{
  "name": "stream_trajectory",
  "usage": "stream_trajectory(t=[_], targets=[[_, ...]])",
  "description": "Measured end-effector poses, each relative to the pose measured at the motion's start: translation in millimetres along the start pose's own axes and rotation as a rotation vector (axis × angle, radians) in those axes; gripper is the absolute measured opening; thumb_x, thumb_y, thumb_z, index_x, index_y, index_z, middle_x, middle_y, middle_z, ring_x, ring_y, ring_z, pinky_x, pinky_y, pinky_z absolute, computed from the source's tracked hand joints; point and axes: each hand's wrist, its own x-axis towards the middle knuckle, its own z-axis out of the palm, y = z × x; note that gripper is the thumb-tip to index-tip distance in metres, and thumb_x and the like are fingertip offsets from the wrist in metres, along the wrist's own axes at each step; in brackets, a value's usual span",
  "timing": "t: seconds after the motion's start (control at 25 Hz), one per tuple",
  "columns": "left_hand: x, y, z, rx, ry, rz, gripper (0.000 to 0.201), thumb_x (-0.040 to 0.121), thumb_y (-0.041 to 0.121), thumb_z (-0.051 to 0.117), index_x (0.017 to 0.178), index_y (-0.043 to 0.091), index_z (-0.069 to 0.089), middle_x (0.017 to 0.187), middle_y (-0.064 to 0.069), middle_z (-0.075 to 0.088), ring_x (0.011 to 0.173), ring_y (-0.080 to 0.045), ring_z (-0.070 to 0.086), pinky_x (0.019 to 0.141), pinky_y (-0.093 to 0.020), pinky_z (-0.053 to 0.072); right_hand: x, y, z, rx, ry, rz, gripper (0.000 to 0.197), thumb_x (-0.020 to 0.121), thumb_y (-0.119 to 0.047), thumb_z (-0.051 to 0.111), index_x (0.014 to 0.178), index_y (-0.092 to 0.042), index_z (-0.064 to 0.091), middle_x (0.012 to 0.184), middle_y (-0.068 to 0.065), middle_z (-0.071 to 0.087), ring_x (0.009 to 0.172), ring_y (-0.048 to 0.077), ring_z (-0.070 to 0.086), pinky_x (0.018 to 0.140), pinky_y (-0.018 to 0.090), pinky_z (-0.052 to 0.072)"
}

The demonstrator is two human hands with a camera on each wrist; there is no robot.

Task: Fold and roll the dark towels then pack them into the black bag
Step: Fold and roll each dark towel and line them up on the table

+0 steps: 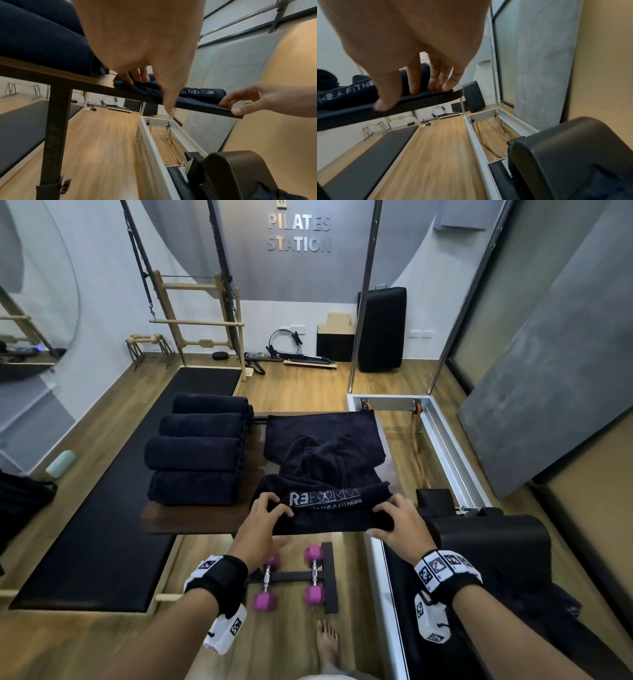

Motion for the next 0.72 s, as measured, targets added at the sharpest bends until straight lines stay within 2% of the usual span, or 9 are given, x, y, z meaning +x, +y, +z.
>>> stream_trajectory(t=[0.04, 0.12, 0.24, 0.32, 0.4, 0.48, 0.52, 0.6, 0.72], targets=[[-0.8, -0.4, -1.7, -0.024, 0.036, -0.003, 0.034, 0.087, 0.024, 0.085, 0.116, 0.027, 0.069, 0.141, 0.009, 0.036, 0.133, -0.012, 0.043, 0.093, -0.034, 0.053, -4.1, 2.0, 0.2, -0.030, -0.011, -0.028, 0.045, 0.081, -0.034, 0.088, 0.119, -0.023, 0.068, 0.116, -0.004, 0.051, 0.114, 0.014, 0.047, 0.096, 0.031, 0.049], [-1.1, -1.0, -4.4, -0.067, 0.099, 0.003, 0.017, 0.093, 0.019, 0.080, 0.110, 0.021, 0.077, 0.136, 0.011, 0.044, 0.127, -0.010, 0.049, 0.098, -0.033, 0.052, -10.0, 5.6, -0.3, -0.086, 0.015, -0.052, 0.039, 0.082, -0.023, 0.087, 0.116, -0.024, 0.068, 0.114, -0.008, 0.051, 0.111, 0.014, 0.051, 0.091, 0.033, 0.053], [3.4, 1.4, -12.5, -0.114, 0.190, 0.031, 0.012, 0.100, 0.014, 0.072, 0.110, 0.013, 0.078, 0.125, 0.010, 0.052, 0.113, -0.010, 0.059, 0.095, -0.035, 0.055, -8.8, 10.3, -5.6, -0.067, 0.106, -0.071, 0.021, 0.087, -0.009, 0.079, 0.105, -0.018, 0.074, 0.103, -0.006, 0.058, 0.100, 0.016, 0.057, 0.086, 0.037, 0.054], [11.4, 6.3, -21.3, -0.159, 0.267, 0.076, 0.014, 0.102, 0.009, 0.067, 0.111, 0.012, 0.076, 0.114, 0.007, 0.058, 0.103, -0.012, 0.063, 0.092, -0.037, 0.056, -3.2, 13.5, -12.7, 0.004, 0.155, -0.095, 0.018, 0.090, -0.006, 0.075, 0.101, -0.020, 0.074, 0.098, -0.009, 0.062, 0.094, 0.013, 0.056, 0.084, 0.033, 0.051], [23.3, 13.9, -31.3, -0.223, 0.352, 0.105, 0.018, 0.102, 0.004, 0.063, 0.111, 0.014, 0.075, 0.107, 0.006, 0.064, 0.100, -0.011, 0.065, 0.091, -0.035, 0.056, 6.7, 15.9, -25.8, 0.139, 0.205, -0.080, 0.023, 0.092, -0.002, 0.072, 0.099, -0.024, 0.072, 0.093, -0.013, 0.067, 0.089, 0.006, 0.058, 0.081, 0.023, 0.048], [42.3, 23.1, -43.3, -0.318, 0.455, 0.086, 0.017, 0.102, 0.004, 0.064, 0.108, 0.015, 0.075, 0.104, 0.006, 0.072, 0.101, -0.009, 0.068, 0.092, -0.030, 0.055, 26.6, 16.4, -45.2, 0.281, 0.251, -0.030, 0.029, 0.093, -0.001, 0.070, 0.094, -0.030, 0.071, 0.089, -0.018, 0.071, 0.086, 0.000, 0.064, 0.076, 0.008, 0.045], [53.7, 27.6, -49.6, -0.362, 0.506, 0.072, 0.015, 0.101, 0.006, 0.065, 0.106, 0.016, 0.075, 0.102, 0.007, 0.074, 0.100, -0.006, 0.069, 0.090, -0.026, 0.055, 39.9, 15.7, -55.7, 0.345, 0.278, -0.010, 0.033, 0.093, -0.001, 0.070, 0.091, -0.033, 0.070, 0.087, -0.019, 0.072, 0.087, -0.002, 0.066, 0.075, 0.006, 0.046], [80.7, 37.6, -61.3, -0.411, 0.610, 0.050, 0.009, 0.100, 0.010, 0.069, 0.103, 0.016, 0.075, 0.097, 0.009, 0.075, 0.095, -0.003, 0.069, 0.086, -0.020, 0.052, 71.6, 13.4, -77.6, 0.435, 0.347, 0.023, 0.034, 0.093, -0.005, 0.074, 0.085, -0.038, 0.068, 0.086, -0.021, 0.073, 0.086, -0.003, 0.068, 0.074, 0.007, 0.049], [127.6, 47.0, -73.9, -0.429, 0.720, -0.067, 0.008, 0.100, 0.009, 0.069, 0.103, 0.013, 0.076, 0.098, 0.003, 0.075, 0.095, -0.011, 0.068, 0.084, -0.018, 0.046, 125.1, 10.3, -104.7, 0.538, 0.405, 0.059, 0.029, 0.089, -0.008, 0.080, 0.082, -0.035, 0.071, 0.081, -0.018, 0.075, 0.083, 0.000, 0.072, 0.073, 0.011, 0.055]])
